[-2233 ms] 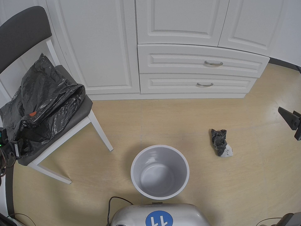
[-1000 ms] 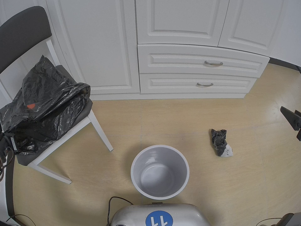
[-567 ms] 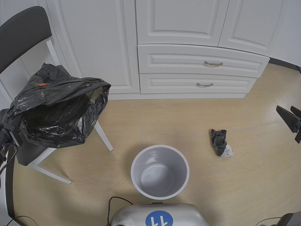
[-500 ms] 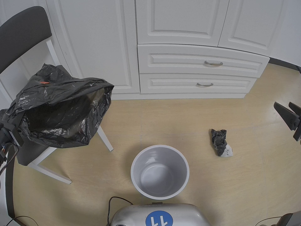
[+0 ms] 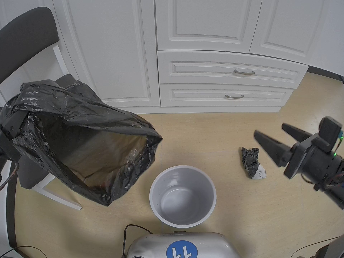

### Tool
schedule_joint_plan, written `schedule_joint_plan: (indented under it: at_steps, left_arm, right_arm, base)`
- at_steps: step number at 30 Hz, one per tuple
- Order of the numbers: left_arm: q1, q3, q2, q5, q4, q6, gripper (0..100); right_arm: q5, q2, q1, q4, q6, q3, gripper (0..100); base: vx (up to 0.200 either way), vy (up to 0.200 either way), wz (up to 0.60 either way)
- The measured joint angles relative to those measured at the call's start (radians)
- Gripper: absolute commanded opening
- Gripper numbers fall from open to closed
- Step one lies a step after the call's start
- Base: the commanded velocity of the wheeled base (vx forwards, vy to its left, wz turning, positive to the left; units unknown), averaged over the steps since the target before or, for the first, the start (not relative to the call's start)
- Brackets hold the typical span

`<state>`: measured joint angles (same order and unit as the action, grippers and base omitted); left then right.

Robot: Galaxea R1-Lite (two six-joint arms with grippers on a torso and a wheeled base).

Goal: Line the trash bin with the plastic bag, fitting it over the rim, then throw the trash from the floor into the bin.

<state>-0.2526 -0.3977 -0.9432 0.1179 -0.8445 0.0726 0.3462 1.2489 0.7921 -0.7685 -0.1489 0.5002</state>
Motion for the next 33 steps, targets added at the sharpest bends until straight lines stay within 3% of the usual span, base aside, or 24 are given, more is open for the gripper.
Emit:
schedule_joint_plan:
  at_steps: [8, 16, 23, 33]
  left_arm:
    - [-0.159, -0.040, 0.010, -0.146, -0.006, 0.006, 0]
    - [-0.195, -0.058, -0.017, -0.174, -0.011, 0.045, 0]
    - [-0.201, -0.075, -0.023, -0.205, -0.013, 0.051, 0]
    - [-0.249, -0.083, -0.011, -0.248, -0.014, 0.051, 0]
  right_arm:
    - [0.004, 0.146, 0.129, -0.020, -0.098, -0.018, 100]
    - [0.005, 0.245, 0.228, -0.026, -0.167, -0.021, 100]
    - [0.007, 0.303, 0.247, -0.026, -0.209, -0.002, 100]
    - [0.030, 0.377, 0.249, -0.018, -0.336, 0.118, 100]
  base:
    - [0.000, 0.000, 0.00]
    - [0.000, 0.000, 0.00]
    - [0.000, 0.000, 0.00]
    - [0.000, 0.000, 0.00]
